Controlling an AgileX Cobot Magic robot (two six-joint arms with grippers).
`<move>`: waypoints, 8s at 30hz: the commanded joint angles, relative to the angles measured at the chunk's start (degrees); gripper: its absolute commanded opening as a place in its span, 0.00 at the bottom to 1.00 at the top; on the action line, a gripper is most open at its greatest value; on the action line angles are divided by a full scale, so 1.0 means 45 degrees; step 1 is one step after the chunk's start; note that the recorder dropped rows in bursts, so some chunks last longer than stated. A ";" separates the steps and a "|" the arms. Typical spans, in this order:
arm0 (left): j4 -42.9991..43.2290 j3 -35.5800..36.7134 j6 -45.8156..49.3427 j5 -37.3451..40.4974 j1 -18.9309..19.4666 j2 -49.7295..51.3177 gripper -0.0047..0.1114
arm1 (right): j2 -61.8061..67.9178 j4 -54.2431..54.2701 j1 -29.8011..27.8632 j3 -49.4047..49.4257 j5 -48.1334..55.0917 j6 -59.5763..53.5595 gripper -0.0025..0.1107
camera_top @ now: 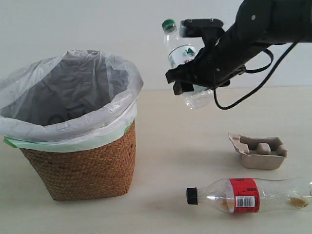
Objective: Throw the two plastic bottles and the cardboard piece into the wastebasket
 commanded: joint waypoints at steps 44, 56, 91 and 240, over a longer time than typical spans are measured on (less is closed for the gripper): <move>0.0062 0.0051 -0.0069 -0.0084 0.0028 -0.0033 0.07 | -0.4050 -0.3517 0.3680 -0.1533 0.2013 0.5313 0.60; 0.0062 0.0051 -0.0069 -0.0084 0.0028 -0.0033 0.07 | -0.4050 -0.8741 0.3148 -0.1334 0.6120 0.7006 0.63; 0.0062 0.0051 -0.0069 -0.0084 0.0028 -0.0033 0.07 | -0.4190 -0.9253 0.1760 0.6407 0.8401 -0.1927 0.47; 0.0062 0.0051 -0.0069 -0.0084 0.0028 -0.0033 0.07 | -0.3976 0.8539 0.1125 -0.2278 -0.0082 -0.3904 0.39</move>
